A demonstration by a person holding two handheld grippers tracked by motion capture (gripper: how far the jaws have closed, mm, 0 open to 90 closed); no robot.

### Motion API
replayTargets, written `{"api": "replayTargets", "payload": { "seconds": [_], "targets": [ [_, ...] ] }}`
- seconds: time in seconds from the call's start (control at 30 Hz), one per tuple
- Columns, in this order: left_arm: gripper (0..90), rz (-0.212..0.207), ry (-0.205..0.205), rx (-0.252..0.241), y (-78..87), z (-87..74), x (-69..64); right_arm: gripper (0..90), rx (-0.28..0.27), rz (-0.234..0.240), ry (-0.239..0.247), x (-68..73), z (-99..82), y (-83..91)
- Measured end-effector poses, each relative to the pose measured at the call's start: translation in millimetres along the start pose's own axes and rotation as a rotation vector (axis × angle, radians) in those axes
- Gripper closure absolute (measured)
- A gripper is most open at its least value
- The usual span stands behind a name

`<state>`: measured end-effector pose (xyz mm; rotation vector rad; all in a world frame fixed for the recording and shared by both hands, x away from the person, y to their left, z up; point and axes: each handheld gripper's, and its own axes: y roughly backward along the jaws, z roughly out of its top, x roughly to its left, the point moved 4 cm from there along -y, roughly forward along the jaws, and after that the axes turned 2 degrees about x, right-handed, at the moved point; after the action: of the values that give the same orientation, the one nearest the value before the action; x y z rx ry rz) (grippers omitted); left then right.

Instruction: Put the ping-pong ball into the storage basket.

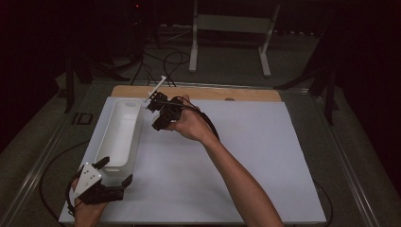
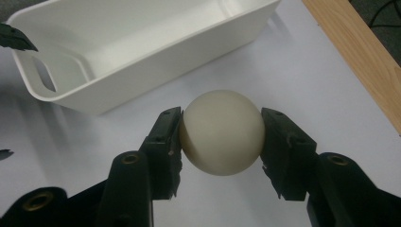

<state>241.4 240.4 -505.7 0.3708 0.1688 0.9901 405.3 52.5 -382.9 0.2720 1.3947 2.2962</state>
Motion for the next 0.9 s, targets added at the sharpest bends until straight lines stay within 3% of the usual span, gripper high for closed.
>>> {"api": "replayTargets", "payload": {
  "seconds": [0.9],
  "targets": [
    [0.3, 0.001, 0.003, 0.001, 0.2, 0.0, 1.1, 50.9, 0.003, -0.002, 0.023, 11.3, 13.8, -6.3]
  ]
}}
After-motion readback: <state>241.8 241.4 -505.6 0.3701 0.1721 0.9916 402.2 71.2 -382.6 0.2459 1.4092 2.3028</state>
